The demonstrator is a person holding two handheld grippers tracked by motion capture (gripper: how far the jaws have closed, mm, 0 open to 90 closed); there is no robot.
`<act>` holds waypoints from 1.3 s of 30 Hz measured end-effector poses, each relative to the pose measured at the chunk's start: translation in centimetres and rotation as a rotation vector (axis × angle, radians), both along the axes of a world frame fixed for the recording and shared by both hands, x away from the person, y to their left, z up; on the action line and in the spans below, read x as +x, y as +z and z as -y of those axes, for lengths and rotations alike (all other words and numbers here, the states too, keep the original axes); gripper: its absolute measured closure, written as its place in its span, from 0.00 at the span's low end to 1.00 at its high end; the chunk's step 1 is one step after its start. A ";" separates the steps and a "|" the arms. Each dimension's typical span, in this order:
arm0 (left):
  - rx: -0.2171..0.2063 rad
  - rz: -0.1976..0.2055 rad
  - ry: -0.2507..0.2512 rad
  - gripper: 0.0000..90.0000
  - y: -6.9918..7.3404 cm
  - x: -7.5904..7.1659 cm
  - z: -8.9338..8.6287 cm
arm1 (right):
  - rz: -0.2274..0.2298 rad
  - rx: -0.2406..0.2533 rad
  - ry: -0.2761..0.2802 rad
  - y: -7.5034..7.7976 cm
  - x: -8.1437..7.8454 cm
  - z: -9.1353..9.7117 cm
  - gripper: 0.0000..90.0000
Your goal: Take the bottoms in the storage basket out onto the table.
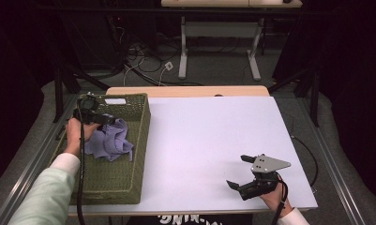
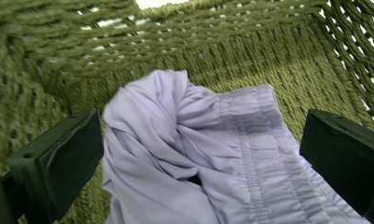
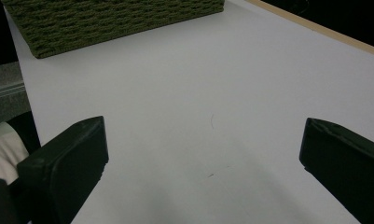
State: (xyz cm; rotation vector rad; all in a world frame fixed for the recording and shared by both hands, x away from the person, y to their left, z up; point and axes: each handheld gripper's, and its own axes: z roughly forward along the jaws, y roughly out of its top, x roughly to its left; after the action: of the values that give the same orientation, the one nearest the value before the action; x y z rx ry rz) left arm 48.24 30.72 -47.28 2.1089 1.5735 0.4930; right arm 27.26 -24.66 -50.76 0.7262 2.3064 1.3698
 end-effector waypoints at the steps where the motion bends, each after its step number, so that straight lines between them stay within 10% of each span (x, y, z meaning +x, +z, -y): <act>1: 0.006 0.002 0.002 0.00 0.0 0.0 0.0 | 0.000 0.002 0.000 0.0 0.0 0.0 0.01; 17: 0.108 -0.033 0.082 0.01 -2.2 0.8 -0.7 | 0.004 0.004 0.007 0.2 -0.1 0.0 0.01; 39: 0.173 -0.182 0.118 0.48 -5.2 1.6 -0.6 | 0.008 -0.006 0.013 0.1 -0.1 -0.1 0.01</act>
State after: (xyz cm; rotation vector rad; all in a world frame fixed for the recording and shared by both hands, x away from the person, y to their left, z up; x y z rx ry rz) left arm 49.79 31.32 -52.47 2.2525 1.8246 0.5048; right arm 27.13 -24.59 -50.67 0.7040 2.3118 1.3677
